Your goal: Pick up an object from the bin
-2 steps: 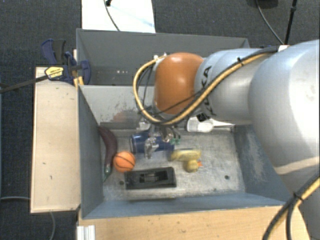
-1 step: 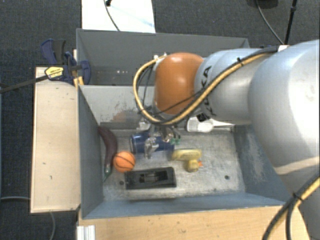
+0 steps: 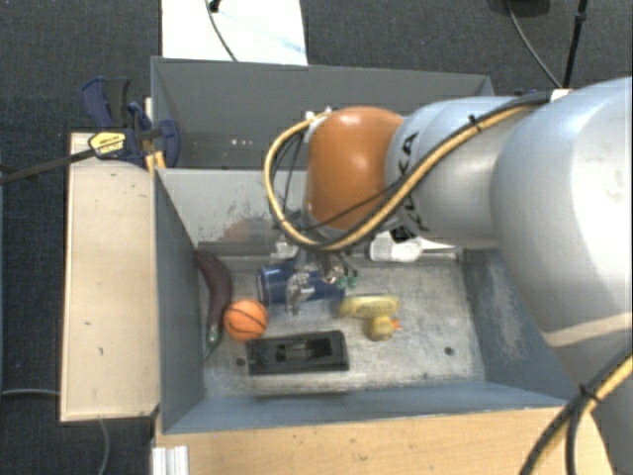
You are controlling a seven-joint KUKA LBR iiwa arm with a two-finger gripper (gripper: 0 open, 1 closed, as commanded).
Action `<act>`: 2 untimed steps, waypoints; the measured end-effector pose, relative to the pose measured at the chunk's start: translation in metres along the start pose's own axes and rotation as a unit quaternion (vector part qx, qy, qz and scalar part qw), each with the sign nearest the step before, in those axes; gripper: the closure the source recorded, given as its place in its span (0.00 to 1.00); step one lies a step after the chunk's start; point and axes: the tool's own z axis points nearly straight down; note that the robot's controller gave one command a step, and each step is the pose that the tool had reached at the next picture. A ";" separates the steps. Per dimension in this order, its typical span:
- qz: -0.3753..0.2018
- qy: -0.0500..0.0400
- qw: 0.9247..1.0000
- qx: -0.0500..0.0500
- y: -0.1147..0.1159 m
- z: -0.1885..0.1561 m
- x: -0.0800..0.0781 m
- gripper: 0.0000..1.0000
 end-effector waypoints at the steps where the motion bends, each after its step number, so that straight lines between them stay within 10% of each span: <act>1: 0.002 0.000 1.000 0.000 0.000 0.000 0.000 1.00; 2: 0.003 0.000 1.000 0.000 0.000 0.000 0.000 1.00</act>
Offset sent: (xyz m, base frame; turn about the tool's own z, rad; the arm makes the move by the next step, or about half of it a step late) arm 0.0000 0.0000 0.0000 0.0000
